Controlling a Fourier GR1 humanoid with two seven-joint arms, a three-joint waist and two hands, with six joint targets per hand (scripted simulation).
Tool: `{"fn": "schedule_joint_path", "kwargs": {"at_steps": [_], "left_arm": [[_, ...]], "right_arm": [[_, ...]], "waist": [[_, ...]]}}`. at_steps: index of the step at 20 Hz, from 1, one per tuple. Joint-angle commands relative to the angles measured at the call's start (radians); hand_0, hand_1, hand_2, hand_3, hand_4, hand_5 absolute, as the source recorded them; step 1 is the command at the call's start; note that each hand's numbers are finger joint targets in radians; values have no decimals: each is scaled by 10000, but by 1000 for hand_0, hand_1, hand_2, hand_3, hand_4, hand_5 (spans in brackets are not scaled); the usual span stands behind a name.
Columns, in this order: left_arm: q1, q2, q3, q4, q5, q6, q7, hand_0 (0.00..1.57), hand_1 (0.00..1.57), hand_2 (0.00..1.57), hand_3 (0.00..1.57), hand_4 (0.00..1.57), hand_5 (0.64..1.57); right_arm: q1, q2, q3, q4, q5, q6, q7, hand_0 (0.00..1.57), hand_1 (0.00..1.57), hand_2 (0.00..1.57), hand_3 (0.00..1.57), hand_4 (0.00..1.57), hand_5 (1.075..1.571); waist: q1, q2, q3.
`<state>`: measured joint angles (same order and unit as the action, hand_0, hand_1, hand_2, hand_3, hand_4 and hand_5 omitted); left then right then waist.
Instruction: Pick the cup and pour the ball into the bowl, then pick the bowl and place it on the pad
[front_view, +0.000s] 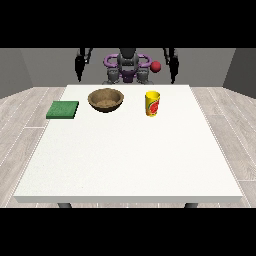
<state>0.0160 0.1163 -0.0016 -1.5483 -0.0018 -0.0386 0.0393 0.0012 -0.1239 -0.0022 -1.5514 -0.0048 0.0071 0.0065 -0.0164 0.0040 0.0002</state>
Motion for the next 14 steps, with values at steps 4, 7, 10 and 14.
{"fn": "schedule_joint_path", "kwargs": {"at_steps": [4,7,10,14], "left_arm": [[-188,354,125,-959,99,-56,660,0,0,0,0,0,1524],[780,-1089,-26,-1306,1505,43,-301,0,0,0,0,0,1524],[741,-1126,-1976,-2283,1747,1129,93,0,0,0,0,0,1536],[1339,-1149,-2090,-2960,1053,1044,-891,0,0,0,0,0,1507]], "right_arm": [[-78,-365,-138,-842,-109,59,775,0,0,0,0,0,1568],[1161,655,-254,-666,-1145,158,-294,0,0,0,0,0,1568],[192,461,-708,-607,-1015,-269,79,0,0,0,0,0,1566],[1,-104,-1454,-996,-1568,152,7,0,0,0,0,0,1566]], "waist": [[-43,-2320,-2],[41,-3071,4],[576,-2866,1],[571,-1646,-2]]}}
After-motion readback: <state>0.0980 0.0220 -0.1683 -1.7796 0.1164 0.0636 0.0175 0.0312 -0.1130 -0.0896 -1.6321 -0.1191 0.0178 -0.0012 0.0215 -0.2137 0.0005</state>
